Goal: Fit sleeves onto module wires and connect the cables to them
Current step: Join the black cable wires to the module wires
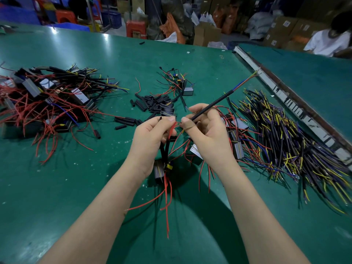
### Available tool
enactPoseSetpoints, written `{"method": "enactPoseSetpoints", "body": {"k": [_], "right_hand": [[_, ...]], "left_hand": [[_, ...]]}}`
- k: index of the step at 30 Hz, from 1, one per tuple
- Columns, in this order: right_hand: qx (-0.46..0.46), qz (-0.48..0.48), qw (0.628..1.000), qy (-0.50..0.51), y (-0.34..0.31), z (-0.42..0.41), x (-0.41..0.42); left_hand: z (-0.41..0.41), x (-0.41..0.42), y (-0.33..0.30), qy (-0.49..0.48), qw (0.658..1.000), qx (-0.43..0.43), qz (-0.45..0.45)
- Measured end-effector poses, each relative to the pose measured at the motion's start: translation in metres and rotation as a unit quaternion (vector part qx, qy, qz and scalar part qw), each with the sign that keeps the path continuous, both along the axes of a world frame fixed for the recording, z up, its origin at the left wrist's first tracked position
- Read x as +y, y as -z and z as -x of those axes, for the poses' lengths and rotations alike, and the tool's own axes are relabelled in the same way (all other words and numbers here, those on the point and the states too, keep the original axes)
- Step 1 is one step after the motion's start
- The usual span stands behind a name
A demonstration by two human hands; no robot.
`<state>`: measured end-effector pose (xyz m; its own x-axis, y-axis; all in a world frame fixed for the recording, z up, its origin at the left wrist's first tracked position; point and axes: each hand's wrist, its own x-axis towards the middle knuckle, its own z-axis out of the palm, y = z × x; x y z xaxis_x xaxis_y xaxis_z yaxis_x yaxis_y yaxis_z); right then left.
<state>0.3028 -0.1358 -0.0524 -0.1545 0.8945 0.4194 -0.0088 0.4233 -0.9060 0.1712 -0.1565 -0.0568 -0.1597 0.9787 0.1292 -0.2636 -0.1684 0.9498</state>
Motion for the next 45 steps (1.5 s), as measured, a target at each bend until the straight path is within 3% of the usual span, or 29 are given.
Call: {"method": "enactPoseSetpoints", "body": {"k": [8, 14, 18, 25, 39, 45], "right_hand": [[-0.003, -0.046, 0.999, -0.018, -0.002, 0.002, -0.003], [-0.002, -0.043, 0.999, -0.027, -0.003, 0.001, -0.004], [-0.004, -0.036, 0.999, -0.031, -0.005, -0.002, -0.003], [0.003, -0.020, 0.998, -0.053, -0.007, -0.008, 0.000], [0.004, -0.034, 0.997, -0.062, -0.011, -0.006, -0.006], [-0.004, -0.029, 0.997, -0.066, -0.012, -0.010, -0.005]], "left_hand": [[0.003, -0.003, -0.008, 0.107, 0.983, -0.116, 0.098], [0.005, -0.005, -0.007, 0.163, 0.971, -0.123, 0.128], [0.007, -0.006, -0.006, 0.205, 0.967, -0.108, 0.106], [0.009, -0.004, -0.005, 0.184, 0.980, -0.034, 0.065], [0.010, -0.004, -0.004, 0.215, 0.971, -0.014, 0.100], [0.010, -0.002, -0.003, 0.206, 0.976, 0.057, 0.038]]}}
